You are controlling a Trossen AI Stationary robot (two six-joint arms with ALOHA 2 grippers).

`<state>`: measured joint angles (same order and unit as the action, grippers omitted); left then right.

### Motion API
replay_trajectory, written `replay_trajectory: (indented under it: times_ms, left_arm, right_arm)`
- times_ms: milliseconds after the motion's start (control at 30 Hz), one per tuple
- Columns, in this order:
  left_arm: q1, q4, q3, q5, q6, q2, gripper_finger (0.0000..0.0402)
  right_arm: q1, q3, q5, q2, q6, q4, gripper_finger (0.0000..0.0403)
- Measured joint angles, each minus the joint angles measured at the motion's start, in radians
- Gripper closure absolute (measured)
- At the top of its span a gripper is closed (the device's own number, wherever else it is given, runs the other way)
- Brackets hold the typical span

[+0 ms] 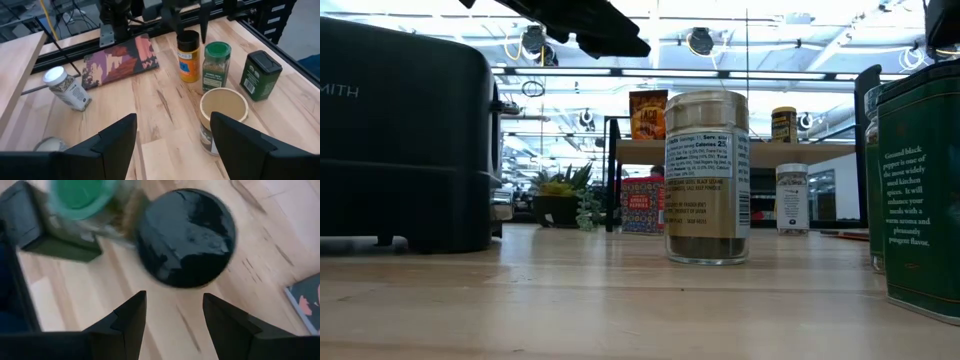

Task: Shelf spices
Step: Put the black seasoning bottle on the shelf

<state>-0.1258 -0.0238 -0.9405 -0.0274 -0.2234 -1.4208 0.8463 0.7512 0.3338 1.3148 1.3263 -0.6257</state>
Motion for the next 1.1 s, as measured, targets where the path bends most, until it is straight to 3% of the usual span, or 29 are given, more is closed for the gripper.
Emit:
replay_trajectory:
  times_ms: [400,600,1100]
  left_arm:
    - [0.013,0.007,0.000,-0.029,0.006,0.000,0.0139]
    - [0.014,0.005,0.000,-0.030,0.006,0.000,0.0139]
    - [0.019,-0.033,0.000,-0.014,0.034,-0.078,0.0139]
  right_arm:
    - [-0.046,-0.122,0.133,0.000,-0.035,0.087,0.0220]
    - [-0.115,-0.147,0.179,0.000,-0.155,0.136,0.0220]
    - [-0.335,-0.179,0.170,0.000,-0.501,0.268,0.0220]
